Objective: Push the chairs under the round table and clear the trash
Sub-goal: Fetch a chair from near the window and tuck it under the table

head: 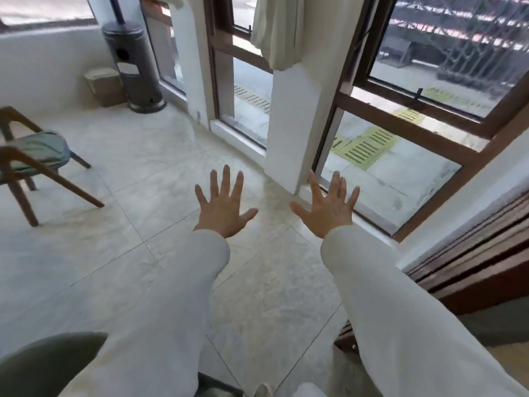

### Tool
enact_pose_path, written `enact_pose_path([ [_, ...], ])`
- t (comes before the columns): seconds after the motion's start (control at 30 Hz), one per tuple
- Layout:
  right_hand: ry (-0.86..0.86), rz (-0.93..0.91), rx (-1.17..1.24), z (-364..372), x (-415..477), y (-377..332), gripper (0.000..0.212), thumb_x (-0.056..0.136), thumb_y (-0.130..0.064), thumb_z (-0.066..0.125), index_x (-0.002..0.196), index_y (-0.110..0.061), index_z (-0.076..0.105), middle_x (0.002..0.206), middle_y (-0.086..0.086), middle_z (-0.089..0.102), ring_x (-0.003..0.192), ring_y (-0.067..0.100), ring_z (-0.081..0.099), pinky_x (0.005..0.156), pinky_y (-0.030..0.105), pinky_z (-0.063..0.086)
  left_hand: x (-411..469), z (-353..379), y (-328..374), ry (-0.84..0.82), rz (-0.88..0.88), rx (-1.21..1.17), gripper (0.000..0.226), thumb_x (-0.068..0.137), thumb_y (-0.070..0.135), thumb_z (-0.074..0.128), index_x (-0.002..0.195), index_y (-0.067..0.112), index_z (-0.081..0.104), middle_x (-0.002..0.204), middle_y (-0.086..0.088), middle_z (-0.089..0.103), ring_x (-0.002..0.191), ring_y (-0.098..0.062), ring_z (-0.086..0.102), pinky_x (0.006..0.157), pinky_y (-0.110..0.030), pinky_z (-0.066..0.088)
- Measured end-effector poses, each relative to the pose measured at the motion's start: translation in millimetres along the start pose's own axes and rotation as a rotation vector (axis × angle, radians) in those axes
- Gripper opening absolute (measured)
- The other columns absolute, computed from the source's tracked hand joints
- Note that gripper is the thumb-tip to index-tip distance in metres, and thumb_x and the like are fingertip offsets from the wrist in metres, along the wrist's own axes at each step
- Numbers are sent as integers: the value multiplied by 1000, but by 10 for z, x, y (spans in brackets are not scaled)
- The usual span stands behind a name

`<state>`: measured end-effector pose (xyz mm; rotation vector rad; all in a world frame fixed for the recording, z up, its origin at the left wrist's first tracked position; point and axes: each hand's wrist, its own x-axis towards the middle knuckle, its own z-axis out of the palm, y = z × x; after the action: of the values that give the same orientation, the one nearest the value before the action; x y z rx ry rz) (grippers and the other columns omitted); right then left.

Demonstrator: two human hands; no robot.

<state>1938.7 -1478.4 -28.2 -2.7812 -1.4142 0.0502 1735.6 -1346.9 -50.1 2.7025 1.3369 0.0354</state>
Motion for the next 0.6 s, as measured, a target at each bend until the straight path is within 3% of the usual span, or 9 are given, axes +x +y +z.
enact_pose_path([
  [0.37,-27,-534,18,252,1978,-1627,88,86,-86,17,154,-44,-20,164,23,-15,153,38,-11,117,64,-14,689,100,-1393,32,-574,21,94,94,75,28,160,26,-18,166,-7,-29,153,-37,-22,119,-70,0],
  [0.6,-78,-923,-37,411,2495,-3042,88,86,-85,19,154,-44,-18,164,23,-15,153,39,-9,117,64,-12,183,252,-2002,46,-1060,-100,93,95,75,27,159,27,-19,166,-6,-30,153,-36,-22,118,-68,-3],
])
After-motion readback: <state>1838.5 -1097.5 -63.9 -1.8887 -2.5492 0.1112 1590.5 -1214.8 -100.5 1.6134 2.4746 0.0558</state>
